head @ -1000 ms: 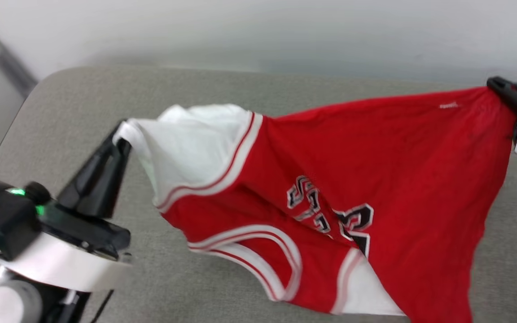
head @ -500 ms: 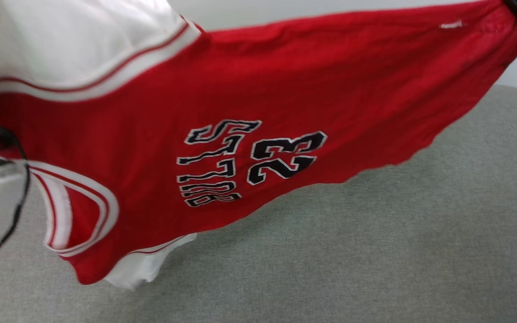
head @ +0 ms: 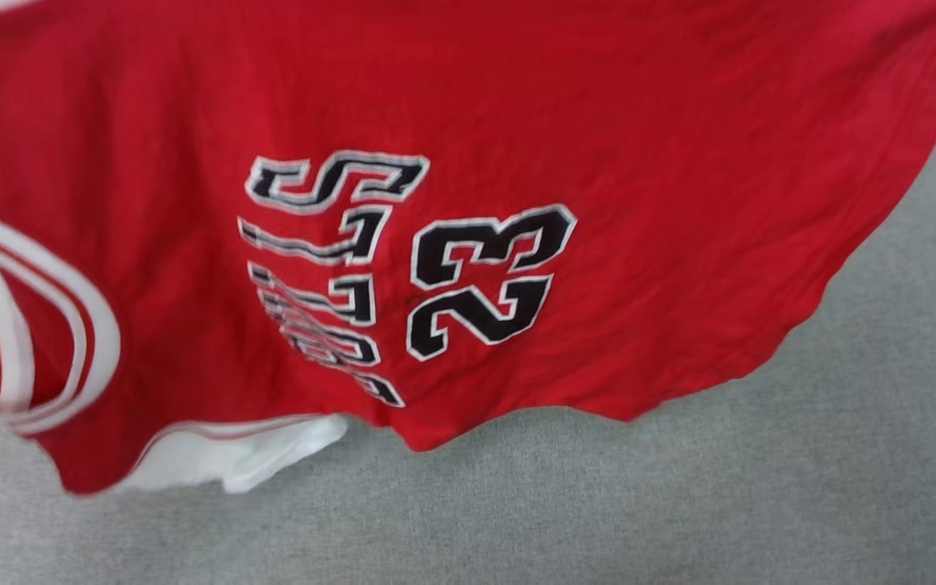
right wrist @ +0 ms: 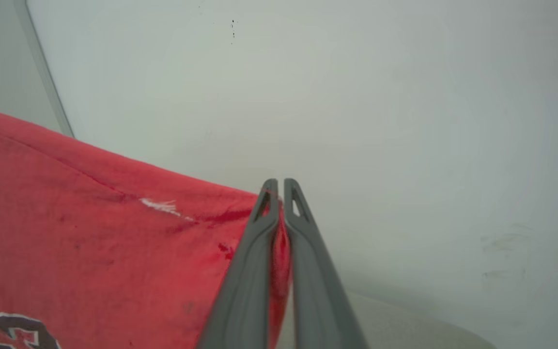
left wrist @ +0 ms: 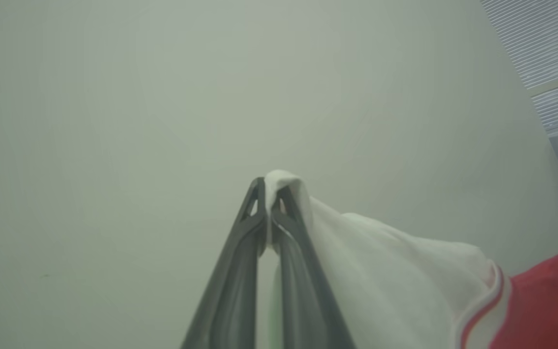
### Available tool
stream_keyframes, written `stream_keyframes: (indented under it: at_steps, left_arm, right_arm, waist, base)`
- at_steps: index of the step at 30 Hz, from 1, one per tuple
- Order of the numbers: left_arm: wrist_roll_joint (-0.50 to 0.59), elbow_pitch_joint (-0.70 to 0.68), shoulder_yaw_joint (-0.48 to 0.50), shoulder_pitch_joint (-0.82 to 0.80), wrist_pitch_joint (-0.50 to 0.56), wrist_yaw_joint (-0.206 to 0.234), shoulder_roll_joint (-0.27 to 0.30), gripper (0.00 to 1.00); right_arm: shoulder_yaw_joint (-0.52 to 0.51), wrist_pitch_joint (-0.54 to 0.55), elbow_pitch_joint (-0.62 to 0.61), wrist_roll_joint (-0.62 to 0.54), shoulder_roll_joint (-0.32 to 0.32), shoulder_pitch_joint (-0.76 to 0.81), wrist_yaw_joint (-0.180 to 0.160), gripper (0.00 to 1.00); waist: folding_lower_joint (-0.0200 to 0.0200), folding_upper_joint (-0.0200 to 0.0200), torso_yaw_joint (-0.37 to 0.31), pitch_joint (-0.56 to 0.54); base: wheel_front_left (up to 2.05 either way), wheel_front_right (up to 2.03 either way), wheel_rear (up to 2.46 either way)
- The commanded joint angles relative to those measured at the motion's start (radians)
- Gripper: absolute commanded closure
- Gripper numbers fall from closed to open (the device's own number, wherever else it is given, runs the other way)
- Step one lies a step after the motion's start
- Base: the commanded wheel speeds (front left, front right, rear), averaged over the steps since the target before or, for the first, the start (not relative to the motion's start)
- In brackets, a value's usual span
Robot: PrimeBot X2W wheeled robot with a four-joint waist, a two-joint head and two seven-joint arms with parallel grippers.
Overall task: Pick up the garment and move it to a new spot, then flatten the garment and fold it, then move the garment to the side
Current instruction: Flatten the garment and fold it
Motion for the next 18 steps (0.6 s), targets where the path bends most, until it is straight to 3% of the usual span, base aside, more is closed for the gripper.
stream_keyframes:
  at_steps: [1, 10, 18]
  left_arm:
    - [-0.006, 0.031, -0.008, -0.048, 0.006, -0.018, 0.005, 1.0]
    - [0.006, 0.235, -0.087, -0.352, 0.03, -0.136, -0.011, 1.0]
    - [0.077, 0.523, -0.184, -0.71, 0.005, -0.217, -0.123, 1.0]
  right_arm:
    - [0.0, -0.015, 0.009, -0.007, -0.005, -0.043, 0.0, 1.0]
    - [0.039, -0.09, 0.142, -0.06, -0.023, -0.289, 0.0, 1.0]
    - [0.085, -0.224, 0.341, -0.17, -0.012, -0.552, 0.0, 1.0]
  waist:
    - [0.0, 0.0, -0.002, 0.065]
    - [0.0, 0.0, 0.003, 0.274]
    - [0.0, 0.0, 0.023, 0.408]
  base:
    - [0.0, 0.0, 0.0]
    - [0.0, 0.0, 0.0]
    - [0.0, 0.0, 0.0]
